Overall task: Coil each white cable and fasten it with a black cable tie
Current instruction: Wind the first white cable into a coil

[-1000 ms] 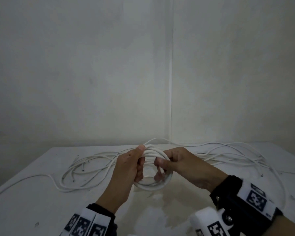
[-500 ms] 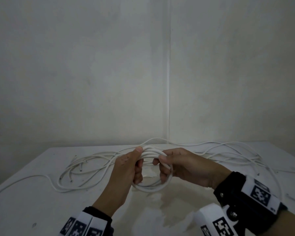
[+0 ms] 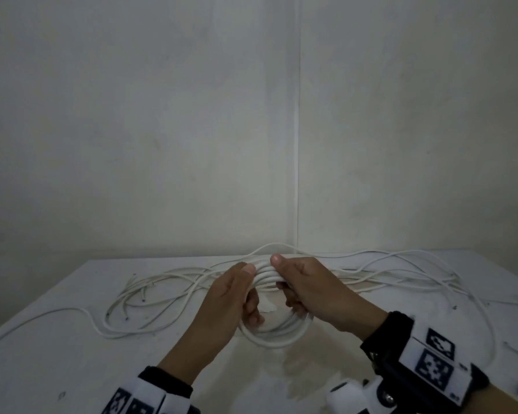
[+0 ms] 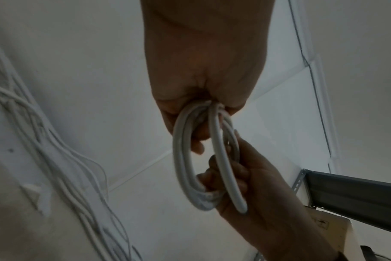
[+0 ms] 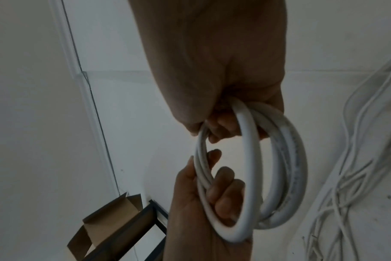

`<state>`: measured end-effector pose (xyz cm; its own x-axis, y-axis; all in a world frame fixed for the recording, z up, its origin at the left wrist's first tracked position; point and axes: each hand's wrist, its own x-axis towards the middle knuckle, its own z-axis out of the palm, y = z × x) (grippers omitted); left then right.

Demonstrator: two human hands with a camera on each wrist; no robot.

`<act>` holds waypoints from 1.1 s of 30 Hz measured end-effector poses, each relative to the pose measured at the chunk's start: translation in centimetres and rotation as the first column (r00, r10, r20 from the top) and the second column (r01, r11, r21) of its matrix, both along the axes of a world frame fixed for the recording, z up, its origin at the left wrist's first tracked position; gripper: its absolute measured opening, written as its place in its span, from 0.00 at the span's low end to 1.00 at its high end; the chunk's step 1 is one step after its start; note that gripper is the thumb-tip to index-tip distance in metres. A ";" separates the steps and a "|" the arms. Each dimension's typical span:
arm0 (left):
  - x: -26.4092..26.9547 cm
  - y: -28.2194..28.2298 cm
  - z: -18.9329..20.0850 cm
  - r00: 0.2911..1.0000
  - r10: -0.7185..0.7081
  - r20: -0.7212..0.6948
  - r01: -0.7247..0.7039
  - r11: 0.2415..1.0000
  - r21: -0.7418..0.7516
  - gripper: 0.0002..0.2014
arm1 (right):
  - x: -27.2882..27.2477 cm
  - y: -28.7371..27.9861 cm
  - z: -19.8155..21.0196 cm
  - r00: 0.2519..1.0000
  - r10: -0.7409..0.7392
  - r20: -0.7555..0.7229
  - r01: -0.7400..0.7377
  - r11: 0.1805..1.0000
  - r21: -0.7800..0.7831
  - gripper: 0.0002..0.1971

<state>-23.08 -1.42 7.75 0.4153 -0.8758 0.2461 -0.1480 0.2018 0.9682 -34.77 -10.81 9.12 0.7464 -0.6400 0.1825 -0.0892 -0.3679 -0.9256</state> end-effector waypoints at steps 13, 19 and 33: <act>-1.6 -0.4 0.8 0.893 -0.108 -0.437 0.141 0.989 0.042 0.27 | 0.5 -0.3 0.4 0.998 -0.049 0.050 0.061 0.957 -0.283 0.23; -1.4 -0.8 0.3 0.878 0.113 -0.464 -0.133 0.991 -0.011 0.22 | 0.0 0.3 -0.4 0.984 0.030 0.176 -0.014 0.996 -0.093 0.20; -1.6 -1.3 -0.5 0.833 0.092 -0.545 -0.191 0.973 -0.127 0.20 | 1.2 1.9 -2.1 0.895 -0.178 0.409 0.038 0.944 0.327 0.16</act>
<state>-24.72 -2.73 7.24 0.6406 -0.7626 0.0892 0.3405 0.3863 0.8572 -33.55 -8.93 7.04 0.5624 -0.7876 0.2517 0.3175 -0.0754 -0.9453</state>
